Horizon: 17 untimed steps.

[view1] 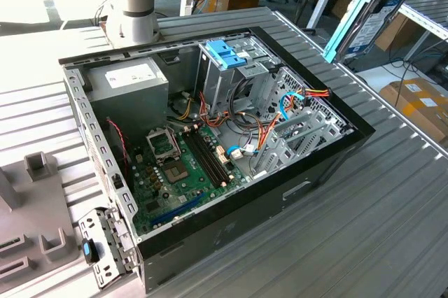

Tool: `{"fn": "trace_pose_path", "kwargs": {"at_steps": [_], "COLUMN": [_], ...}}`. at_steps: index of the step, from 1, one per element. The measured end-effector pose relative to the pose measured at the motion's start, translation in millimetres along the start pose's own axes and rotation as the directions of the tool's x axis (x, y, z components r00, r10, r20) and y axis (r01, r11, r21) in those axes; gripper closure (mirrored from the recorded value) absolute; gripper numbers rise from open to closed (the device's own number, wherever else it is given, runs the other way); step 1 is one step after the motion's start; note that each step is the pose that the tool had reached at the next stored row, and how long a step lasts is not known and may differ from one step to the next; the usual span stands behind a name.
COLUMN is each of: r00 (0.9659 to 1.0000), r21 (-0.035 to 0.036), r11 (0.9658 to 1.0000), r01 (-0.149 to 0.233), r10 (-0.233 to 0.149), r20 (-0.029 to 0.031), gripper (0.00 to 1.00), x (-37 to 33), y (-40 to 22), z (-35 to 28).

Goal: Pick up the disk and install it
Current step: 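Pick up the disk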

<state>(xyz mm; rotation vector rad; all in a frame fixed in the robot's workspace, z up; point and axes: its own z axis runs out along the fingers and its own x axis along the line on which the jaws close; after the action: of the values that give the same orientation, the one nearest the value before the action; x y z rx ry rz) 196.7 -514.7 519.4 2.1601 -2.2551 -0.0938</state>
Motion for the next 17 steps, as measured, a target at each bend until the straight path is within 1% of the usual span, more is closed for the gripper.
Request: {"fn": "trace_pose_path", "kwargs": {"at_steps": [6, 10, 15, 17], "r00": [1.0, 1.0, 1.0, 1.0], "r21": [0.0, 0.0, 0.0, 0.0], "r11": [1.0, 1.0, 1.0, 1.0], "r01": [0.0, 0.0, 0.0, 0.0], "r10": [0.0, 0.0, 0.0, 0.0], "r20": [0.0, 0.0, 0.0001, 0.0], "gripper": [0.63, 0.63, 0.63, 0.63], "x": [7.4, 14.9, 20.3, 23.5], "y": [-0.3, -0.5, -0.7, -0.9], "z": [-0.2, -0.5, -0.6, -0.8]}}
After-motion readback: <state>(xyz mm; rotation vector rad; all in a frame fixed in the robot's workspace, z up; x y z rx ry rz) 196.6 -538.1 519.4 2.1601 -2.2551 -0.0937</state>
